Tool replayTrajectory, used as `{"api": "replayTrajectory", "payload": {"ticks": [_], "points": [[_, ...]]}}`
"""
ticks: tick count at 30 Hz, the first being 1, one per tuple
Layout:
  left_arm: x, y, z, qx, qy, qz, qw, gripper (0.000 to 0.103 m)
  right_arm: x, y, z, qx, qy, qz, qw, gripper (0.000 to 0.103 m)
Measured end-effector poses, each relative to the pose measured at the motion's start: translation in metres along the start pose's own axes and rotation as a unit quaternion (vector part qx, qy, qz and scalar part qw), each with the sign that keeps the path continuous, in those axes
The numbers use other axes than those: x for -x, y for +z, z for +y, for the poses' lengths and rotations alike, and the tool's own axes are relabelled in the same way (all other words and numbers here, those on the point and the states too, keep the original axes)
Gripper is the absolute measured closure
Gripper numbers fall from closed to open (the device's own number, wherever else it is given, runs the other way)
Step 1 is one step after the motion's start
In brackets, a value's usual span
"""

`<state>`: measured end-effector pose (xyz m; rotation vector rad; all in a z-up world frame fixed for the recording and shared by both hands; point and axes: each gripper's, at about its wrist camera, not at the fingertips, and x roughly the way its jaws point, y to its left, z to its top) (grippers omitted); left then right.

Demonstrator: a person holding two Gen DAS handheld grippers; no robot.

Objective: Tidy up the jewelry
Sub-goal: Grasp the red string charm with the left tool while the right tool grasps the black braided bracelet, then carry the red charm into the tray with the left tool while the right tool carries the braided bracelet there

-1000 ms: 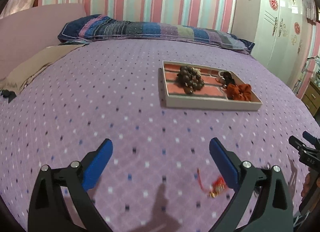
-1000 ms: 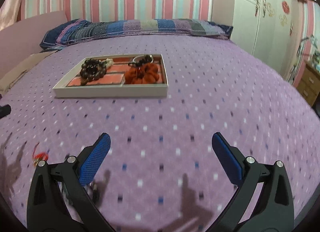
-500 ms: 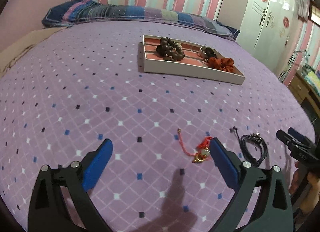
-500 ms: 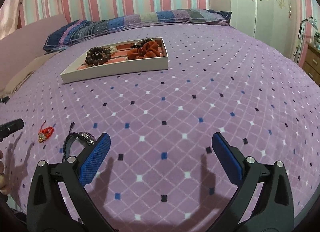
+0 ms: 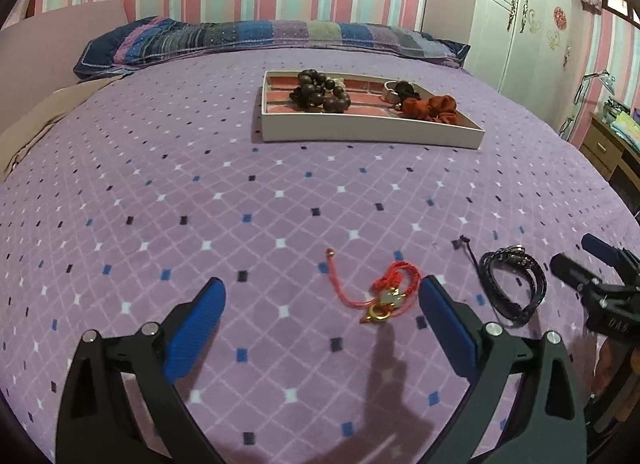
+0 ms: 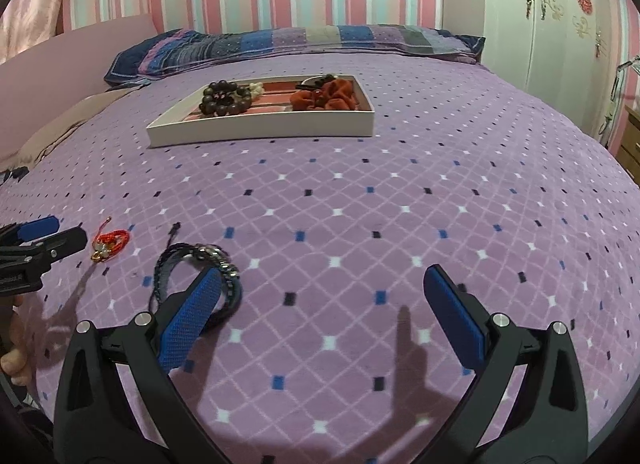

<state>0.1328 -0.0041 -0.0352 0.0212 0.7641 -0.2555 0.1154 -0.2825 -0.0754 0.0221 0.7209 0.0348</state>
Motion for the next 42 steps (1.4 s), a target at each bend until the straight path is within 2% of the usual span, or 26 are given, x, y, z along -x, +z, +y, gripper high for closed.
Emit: {"api": "replayTrajectory", "payload": {"ticks": [7, 10, 14, 19, 21, 24, 27, 34, 38, 40, 42], "points": [[-0.030, -0.001, -0.005, -0.008, 0.004, 0.034, 0.9994, 0.008, -0.014, -0.006, 0.008, 0.017, -0.011, 0.017, 1.000, 0.005], [-0.033, -0.001, -0.007, -0.012, 0.009, 0.032, 0.9994, 0.008, -0.017, -0.007, 0.008, 0.016, -0.013, 0.019, 1.000, 0.005], [-0.035, -0.001, -0.010, -0.016, 0.017, 0.027, 0.9994, 0.010, -0.020, -0.008, 0.011, 0.019, -0.014, 0.024, 0.999, 0.012], [-0.034, -0.002, -0.012, -0.021, 0.016, 0.021, 0.9994, 0.021, -0.022, -0.008, 0.013, 0.017, -0.010, 0.026, 0.999, 0.018], [-0.033, -0.003, -0.014, -0.025, 0.015, 0.018, 0.9994, 0.029, -0.022, -0.009, 0.014, 0.018, -0.008, 0.026, 0.999, 0.022], [-0.032, -0.003, -0.017, -0.031, 0.015, 0.015, 0.9993, 0.036, -0.022, -0.010, 0.017, 0.022, -0.006, 0.023, 0.999, 0.029], [-0.032, -0.003, -0.019, -0.032, 0.014, 0.013, 0.9993, 0.043, -0.021, -0.010, 0.021, 0.026, 0.001, 0.019, 0.999, 0.041], [-0.032, -0.003, -0.021, -0.035, 0.009, 0.012, 0.9993, 0.052, -0.019, -0.010, 0.028, 0.037, 0.020, 0.015, 0.999, 0.069], [-0.032, -0.002, -0.022, -0.037, 0.005, 0.010, 0.9993, 0.062, -0.019, -0.010, 0.032, 0.042, 0.032, 0.014, 0.999, 0.086], [-0.032, -0.002, -0.023, -0.040, 0.002, 0.010, 0.9992, 0.066, -0.019, -0.011, 0.035, 0.047, 0.037, 0.014, 0.998, 0.091], [-0.032, -0.002, -0.026, -0.044, 0.001, 0.009, 0.9990, 0.073, -0.019, -0.010, 0.036, 0.049, 0.035, 0.013, 0.998, 0.091]]}}
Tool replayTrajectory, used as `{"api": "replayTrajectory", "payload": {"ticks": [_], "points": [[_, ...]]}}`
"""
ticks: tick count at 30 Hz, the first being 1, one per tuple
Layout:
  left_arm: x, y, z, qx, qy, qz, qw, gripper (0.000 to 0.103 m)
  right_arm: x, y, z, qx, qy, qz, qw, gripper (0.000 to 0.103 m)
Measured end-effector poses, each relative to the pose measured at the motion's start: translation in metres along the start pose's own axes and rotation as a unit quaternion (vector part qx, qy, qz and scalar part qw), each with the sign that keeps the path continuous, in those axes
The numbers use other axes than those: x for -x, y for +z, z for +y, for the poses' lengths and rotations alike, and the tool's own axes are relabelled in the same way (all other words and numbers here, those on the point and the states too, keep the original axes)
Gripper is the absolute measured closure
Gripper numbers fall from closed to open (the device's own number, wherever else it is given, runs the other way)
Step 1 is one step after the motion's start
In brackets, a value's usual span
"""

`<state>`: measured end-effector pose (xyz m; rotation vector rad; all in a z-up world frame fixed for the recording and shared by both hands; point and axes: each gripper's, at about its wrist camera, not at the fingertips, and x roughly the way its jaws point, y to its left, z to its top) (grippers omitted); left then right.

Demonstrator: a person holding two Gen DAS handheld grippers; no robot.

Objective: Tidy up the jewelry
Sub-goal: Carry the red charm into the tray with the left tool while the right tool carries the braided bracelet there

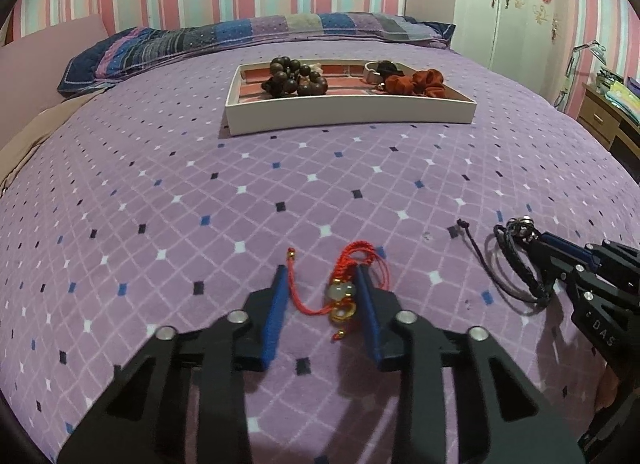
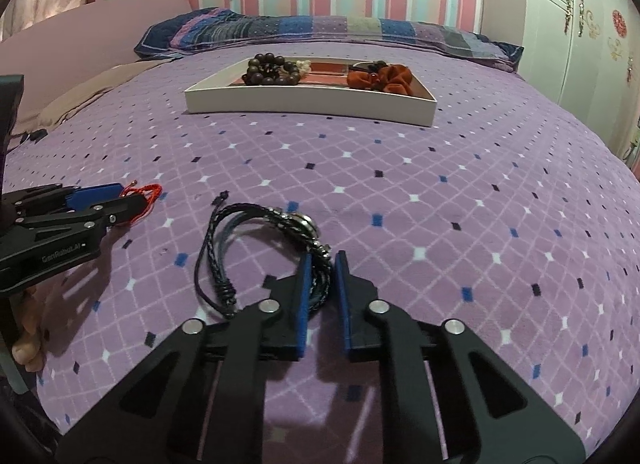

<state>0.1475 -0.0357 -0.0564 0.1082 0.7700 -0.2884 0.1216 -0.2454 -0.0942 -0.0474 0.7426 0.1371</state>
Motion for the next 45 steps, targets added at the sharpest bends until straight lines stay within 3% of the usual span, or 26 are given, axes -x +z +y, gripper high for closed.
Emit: {"api": "replayTrajectory", "payload": {"ticks": [8, 30, 37, 45], "points": [[-0.002, 0.004, -0.005, -0.012, -0.011, 0.001, 0.9999, 0.089, 0.004, 0.002, -0.001, -0.002, 0.009, -0.007, 1.000, 0.093], [0.008, 0.035, -0.012, -0.006, -0.025, -0.022, 0.9994, 0.094, 0.011, 0.033, -0.014, -0.020, 0.017, -0.049, 0.998, 0.096], [0.012, 0.064, 0.000, 0.019, -0.025, -0.044, 0.9985, 0.094, 0.003, 0.067, -0.030, -0.052, 0.018, -0.063, 0.996, 0.096], [0.008, 0.124, 0.013, 0.045, -0.027, -0.074, 0.9959, 0.094, -0.013, 0.132, -0.049, -0.056, 0.010, -0.091, 0.994, 0.096]]}}
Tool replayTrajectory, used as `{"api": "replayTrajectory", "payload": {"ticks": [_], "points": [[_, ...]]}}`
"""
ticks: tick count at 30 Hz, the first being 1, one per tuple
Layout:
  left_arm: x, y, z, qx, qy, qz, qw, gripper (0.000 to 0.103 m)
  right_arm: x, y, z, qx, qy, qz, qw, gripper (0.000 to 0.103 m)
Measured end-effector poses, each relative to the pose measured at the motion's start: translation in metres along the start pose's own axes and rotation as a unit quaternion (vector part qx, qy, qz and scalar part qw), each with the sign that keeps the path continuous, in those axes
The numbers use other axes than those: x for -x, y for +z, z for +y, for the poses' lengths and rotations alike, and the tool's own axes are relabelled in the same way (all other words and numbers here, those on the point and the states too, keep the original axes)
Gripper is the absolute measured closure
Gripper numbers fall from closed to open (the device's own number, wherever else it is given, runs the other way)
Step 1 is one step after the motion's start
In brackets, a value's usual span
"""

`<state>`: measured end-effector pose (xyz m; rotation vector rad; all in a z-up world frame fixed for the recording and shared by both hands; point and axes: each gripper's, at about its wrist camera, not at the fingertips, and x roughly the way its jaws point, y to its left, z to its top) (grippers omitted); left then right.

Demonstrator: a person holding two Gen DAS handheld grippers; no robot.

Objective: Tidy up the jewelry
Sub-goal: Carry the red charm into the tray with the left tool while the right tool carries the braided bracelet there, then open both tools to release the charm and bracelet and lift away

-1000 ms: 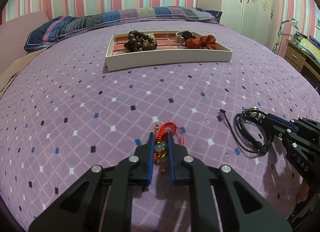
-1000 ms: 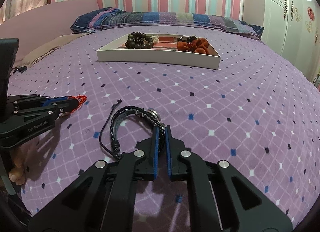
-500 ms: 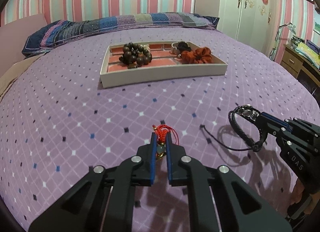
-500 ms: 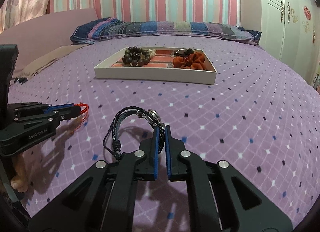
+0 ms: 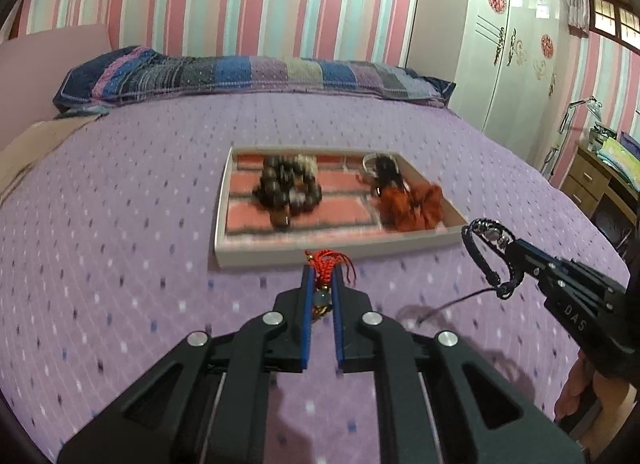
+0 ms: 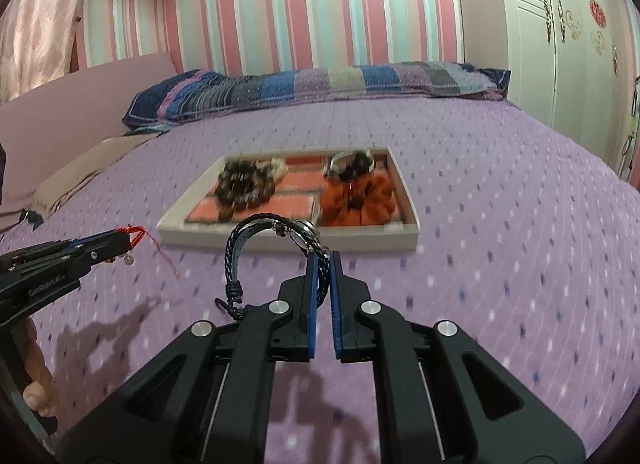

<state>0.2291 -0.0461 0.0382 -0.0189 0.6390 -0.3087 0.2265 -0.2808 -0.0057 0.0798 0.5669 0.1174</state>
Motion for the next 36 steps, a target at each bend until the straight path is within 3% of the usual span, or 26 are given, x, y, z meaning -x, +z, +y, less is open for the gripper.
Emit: {"api": "replayTrajectory", "payload": {"ticks": [8, 12, 22, 36], "points": [[-0.039, 0.070, 0.008, 0.003, 0.021, -0.019, 0.9996, 0.094, -0.052, 0.067, -0.016, -0.002, -0.017, -0.019, 1.000, 0.096], [-0.065, 0.083, 0.016, 0.008, 0.029, -0.009, 0.9995, 0.094, -0.081, 0.081, -0.018, 0.006, -0.026, -0.009, 1.000, 0.096], [-0.149, 0.056, 0.037, 0.022, 0.086, 0.066, 0.9938, 0.094, -0.145, 0.049, -0.016, 0.006, -0.040, 0.070, 0.997, 0.096], [-0.188, 0.037, 0.050, 0.031, 0.125, 0.115, 0.9849, 0.093, -0.189, 0.034, -0.021, 0.001, -0.053, 0.140, 0.989, 0.096]]}}
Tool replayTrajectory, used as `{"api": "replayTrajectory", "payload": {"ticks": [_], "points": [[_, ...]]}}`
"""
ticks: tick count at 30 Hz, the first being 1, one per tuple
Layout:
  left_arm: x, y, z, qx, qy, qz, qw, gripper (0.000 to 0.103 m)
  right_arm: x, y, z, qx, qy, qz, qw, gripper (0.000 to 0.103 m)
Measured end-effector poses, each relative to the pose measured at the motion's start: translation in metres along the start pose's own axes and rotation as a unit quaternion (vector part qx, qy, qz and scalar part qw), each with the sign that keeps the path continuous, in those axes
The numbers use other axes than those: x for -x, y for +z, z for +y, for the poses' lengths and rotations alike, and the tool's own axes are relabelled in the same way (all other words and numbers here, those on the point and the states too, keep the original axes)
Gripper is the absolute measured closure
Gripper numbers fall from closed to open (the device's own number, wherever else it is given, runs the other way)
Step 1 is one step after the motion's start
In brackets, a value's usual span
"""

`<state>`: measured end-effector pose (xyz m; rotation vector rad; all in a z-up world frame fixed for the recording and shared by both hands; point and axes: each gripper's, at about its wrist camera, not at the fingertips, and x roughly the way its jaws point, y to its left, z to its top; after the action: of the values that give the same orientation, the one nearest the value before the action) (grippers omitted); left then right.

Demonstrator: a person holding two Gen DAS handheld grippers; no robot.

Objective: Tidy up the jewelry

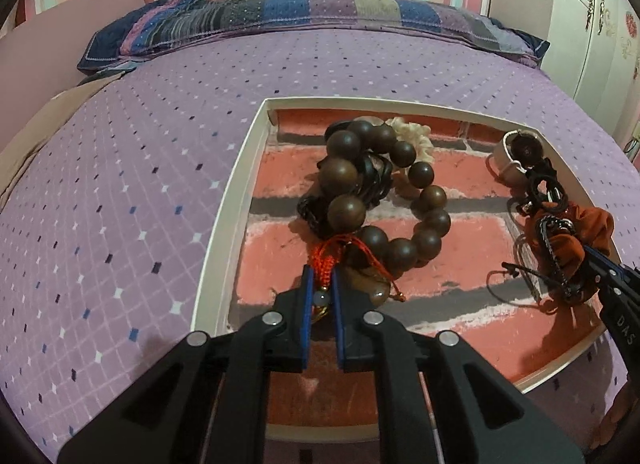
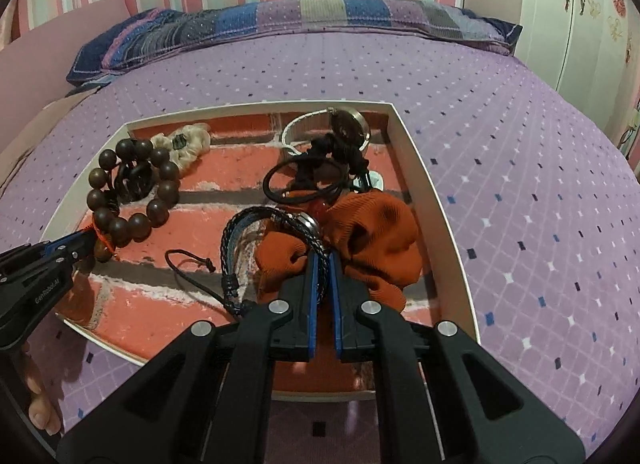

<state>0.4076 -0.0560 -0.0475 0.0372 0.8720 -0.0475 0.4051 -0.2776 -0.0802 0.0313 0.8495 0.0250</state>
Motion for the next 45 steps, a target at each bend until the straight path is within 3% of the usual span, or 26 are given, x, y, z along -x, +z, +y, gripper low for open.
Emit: {"api": "replayTrajectory", "payload": {"ticks": [5, 6, 8, 10, 11, 13, 16, 19, 23, 27, 31, 39, 45], "points": [[0.006, -0.003, -0.004, -0.010, 0.002, 0.003, 0.9999, 0.093, 0.003, -0.001, -0.002, -0.001, 0.015, 0.006, 1.000, 0.093], [0.012, -0.004, -0.004, -0.010, -0.001, 0.001, 0.9999, 0.092, 0.008, -0.001, -0.003, -0.003, 0.021, 0.002, 1.000, 0.087], [0.023, -0.003, -0.006, -0.014, -0.004, -0.008, 0.9999, 0.090, 0.021, -0.003, -0.006, -0.006, 0.032, -0.009, 0.999, 0.065], [0.043, -0.002, -0.006, -0.017, -0.005, -0.022, 0.9996, 0.063, 0.036, -0.004, -0.010, -0.009, 0.035, -0.024, 0.999, 0.052], [0.058, -0.002, -0.005, -0.014, -0.002, -0.037, 0.9992, 0.043, 0.042, -0.005, -0.012, -0.012, 0.038, -0.030, 0.999, 0.049], [0.083, -0.004, -0.002, -0.010, -0.001, -0.064, 0.9979, 0.038, 0.064, -0.011, -0.021, -0.025, 0.050, -0.044, 0.997, 0.043], [0.118, -0.011, 0.002, -0.003, -0.015, -0.077, 0.9969, 0.031, 0.100, -0.023, -0.030, -0.037, 0.051, -0.073, 0.995, 0.021], [0.160, -0.028, 0.007, 0.010, -0.021, -0.099, 0.9948, 0.010, 0.140, -0.041, -0.030, -0.035, 0.044, -0.102, 0.993, 0.004], [0.207, -0.068, 0.008, 0.013, -0.015, -0.127, 0.9917, 0.004, 0.187, -0.070, -0.028, -0.037, 0.043, -0.115, 0.992, 0.004], [0.231, -0.105, 0.009, 0.019, 0.002, -0.117, 0.9930, 0.004, 0.216, -0.094, -0.023, -0.044, 0.044, -0.108, 0.992, 0.004], [0.247, -0.134, 0.017, 0.038, -0.005, -0.102, 0.9941, 0.004, 0.237, -0.119, -0.010, -0.018, 0.017, -0.113, 0.993, 0.004], [0.266, -0.161, 0.021, 0.008, 0.036, -0.104, 0.9938, 0.004, 0.249, -0.144, -0.005, -0.019, 0.010, -0.113, 0.993, 0.004], [0.267, -0.168, 0.026, 0.016, 0.033, -0.094, 0.9948, 0.004, 0.258, -0.151, 0.000, -0.011, -0.008, -0.125, 0.992, 0.004]]}}
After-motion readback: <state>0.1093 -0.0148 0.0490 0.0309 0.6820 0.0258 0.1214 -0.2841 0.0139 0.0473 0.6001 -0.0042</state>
